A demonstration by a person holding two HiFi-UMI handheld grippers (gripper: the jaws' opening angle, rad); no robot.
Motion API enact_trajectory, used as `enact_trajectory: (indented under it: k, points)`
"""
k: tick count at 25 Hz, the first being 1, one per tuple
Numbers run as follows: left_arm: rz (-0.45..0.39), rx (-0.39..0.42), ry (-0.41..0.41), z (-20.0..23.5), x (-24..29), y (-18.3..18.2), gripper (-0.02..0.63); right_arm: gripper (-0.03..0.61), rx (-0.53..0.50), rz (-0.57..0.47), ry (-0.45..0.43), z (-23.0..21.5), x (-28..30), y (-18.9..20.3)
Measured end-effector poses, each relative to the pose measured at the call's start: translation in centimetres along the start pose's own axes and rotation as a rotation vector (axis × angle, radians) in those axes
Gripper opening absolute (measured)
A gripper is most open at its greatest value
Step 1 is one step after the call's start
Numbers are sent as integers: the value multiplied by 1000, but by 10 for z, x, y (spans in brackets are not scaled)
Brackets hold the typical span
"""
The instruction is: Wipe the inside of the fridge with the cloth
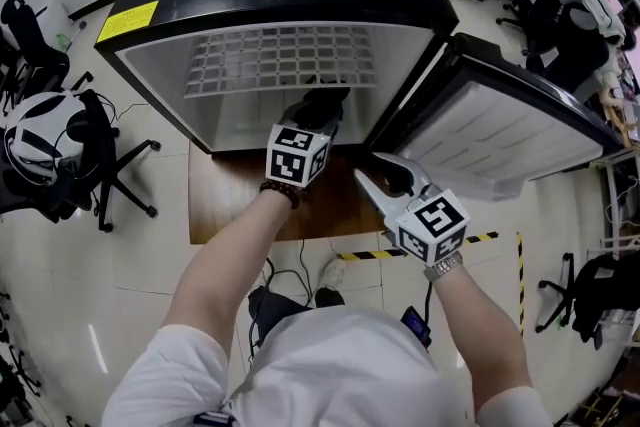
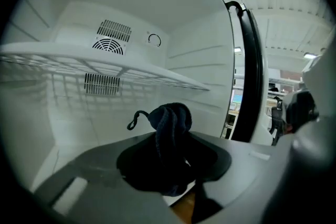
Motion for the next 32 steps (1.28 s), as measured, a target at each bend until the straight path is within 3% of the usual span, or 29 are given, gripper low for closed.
enact_trajectory:
  k: [6, 16, 25, 32]
  points:
    - [-14, -3, -74, 5, 29, 3, 126, 2, -5, -27, 16, -2, -5, 1]
    - [-36, -80, -150, 24, 82, 2, 126, 2, 6, 6, -23, 1, -16, 22]
    - [-91, -85, -100, 30, 109, -10, 123, 2, 14, 9, -40, -4, -18, 28]
    - [-76, -71, 30, 17, 117, -17, 117, 2, 23, 9, -41, -4, -18, 31]
Point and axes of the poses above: the fingertips, and each gripper's own axes: x forward along the fingers, z to its left, y out of its underside, the point moved 2 cm from there along -x, backward along the fingers, and after that the axes turned 9 degrees about -y, right-handed, at the moved point
